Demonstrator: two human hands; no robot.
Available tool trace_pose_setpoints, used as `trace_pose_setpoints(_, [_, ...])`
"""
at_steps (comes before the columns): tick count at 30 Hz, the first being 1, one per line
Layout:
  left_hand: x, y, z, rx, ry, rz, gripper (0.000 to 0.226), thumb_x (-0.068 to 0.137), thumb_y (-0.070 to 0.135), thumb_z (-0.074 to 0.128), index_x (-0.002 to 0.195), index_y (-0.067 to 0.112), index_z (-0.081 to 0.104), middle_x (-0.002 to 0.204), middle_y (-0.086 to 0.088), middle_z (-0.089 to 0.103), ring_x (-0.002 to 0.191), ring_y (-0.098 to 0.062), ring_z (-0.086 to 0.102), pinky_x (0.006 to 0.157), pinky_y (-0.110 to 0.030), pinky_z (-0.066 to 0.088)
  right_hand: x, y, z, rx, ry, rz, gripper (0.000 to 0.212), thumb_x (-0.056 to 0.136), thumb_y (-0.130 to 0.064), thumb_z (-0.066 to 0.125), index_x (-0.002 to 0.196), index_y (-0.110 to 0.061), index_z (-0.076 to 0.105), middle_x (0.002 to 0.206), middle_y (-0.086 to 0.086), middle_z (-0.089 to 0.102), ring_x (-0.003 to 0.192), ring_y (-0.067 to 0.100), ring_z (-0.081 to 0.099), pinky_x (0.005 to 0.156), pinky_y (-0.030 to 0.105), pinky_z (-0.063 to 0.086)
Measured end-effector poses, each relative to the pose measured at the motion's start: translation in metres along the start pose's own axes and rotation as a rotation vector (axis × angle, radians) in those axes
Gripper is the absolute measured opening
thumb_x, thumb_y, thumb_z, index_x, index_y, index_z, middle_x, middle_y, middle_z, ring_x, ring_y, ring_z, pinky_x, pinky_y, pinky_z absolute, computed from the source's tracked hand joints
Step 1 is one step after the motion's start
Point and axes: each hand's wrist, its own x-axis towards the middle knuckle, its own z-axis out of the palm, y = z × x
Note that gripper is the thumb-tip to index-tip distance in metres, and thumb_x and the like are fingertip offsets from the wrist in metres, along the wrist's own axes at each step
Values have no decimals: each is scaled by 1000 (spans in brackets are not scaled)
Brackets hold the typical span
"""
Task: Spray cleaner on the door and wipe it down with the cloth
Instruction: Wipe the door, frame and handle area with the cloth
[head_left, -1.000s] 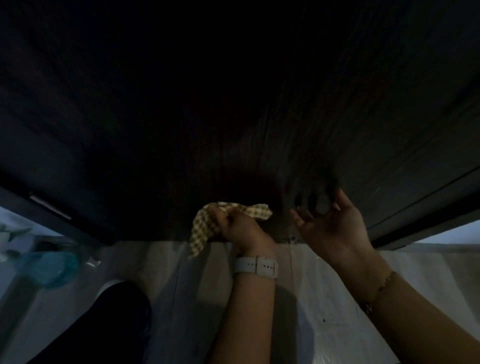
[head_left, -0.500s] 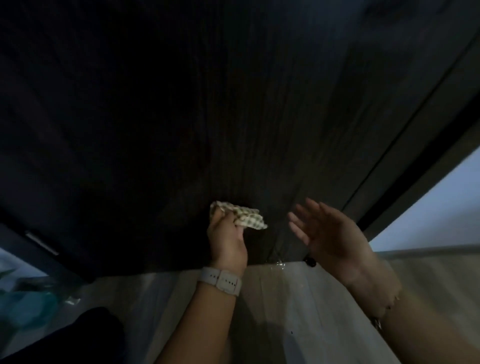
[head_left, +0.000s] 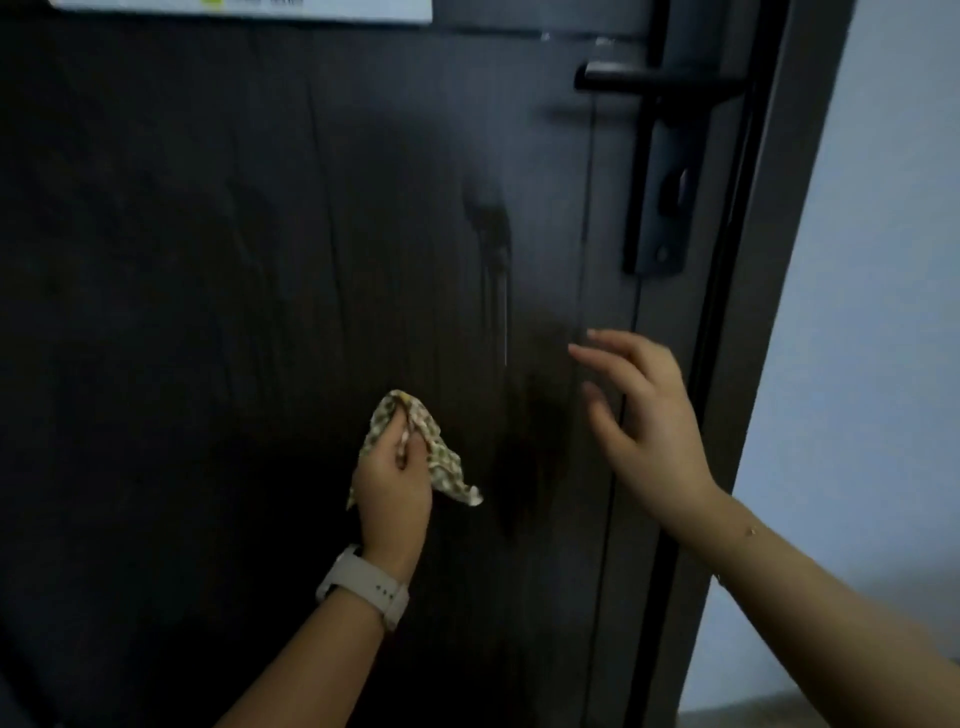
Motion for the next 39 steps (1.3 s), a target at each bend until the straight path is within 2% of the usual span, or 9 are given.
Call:
trace_pose_setpoints(7, [73,80,4,240,21,527,39,94,7,57,133,11,55,114,3,51,100,7,42,89,4,28,102,9,-45,-384,307,-274,48,92,-18,61,138,-11,49,148,17,36,136,33,33,113,47,30])
trace_pose_setpoints(9, [95,103,5,286,27,656,37,92,4,60,129,8,59,113,-4,52,102,2,42,94,-1,31,131,5,-56,-438,347,-327,50,94,-24,58,141,-11,44,151,18,31,139,34,29,114,49,27])
trace_pose_setpoints(12, [131,142,8,412,90,855,29,86,7,67,115,12,69,117,-8,55,110,-18,46,99,-36,42,176,-1,-69,-487,317,-338,47,98,-34,50,138,-10,46,144,15,41,136,31,36,116,47,26])
trace_pose_setpoints(15, [160,166,12,580,204,1024,27,85,19,69,111,19,72,138,-7,52,125,-28,41,102,-41,34,206,0,-76,-457,178,-304,46,99,-46,37,109,-9,64,101,10,66,95,31,60,81,36,40])
trace_pose_setpoints(20, [151,130,31,558,179,1084,37,96,23,49,129,10,60,147,-10,33,131,-31,36,110,-39,32,213,14,-72,-381,197,-331,40,99,-44,41,90,-12,64,75,-4,52,71,24,52,68,30,27])
trace_pose_setpoints(24, [128,85,40,741,9,1276,42,85,16,45,121,13,66,124,-6,43,112,-28,43,76,-44,57,213,13,-68,-362,214,-309,48,98,-49,33,95,-13,65,77,-3,53,74,21,51,70,30,28])
trace_pose_setpoints(27, [141,105,31,746,-111,1373,35,87,9,47,114,12,70,110,-9,57,99,-22,48,73,-37,53,211,14,-66,-356,241,-311,48,98,-49,31,96,-14,64,78,-2,54,77,22,51,71,31,29])
trace_pose_setpoints(33, [181,206,27,501,138,1188,24,85,9,68,109,8,71,84,-8,60,82,-19,48,74,-29,38,211,16,-61,-347,277,-299,46,98,-48,33,97,-14,64,79,-6,48,77,14,42,72,27,23])
trace_pose_setpoints(39, [114,95,54,609,-246,1337,23,82,4,54,90,14,74,79,-4,61,77,-17,46,72,-29,40,211,16,-59,-341,305,-295,44,98,-48,34,96,-15,63,78,-6,47,76,13,40,70,26,20])
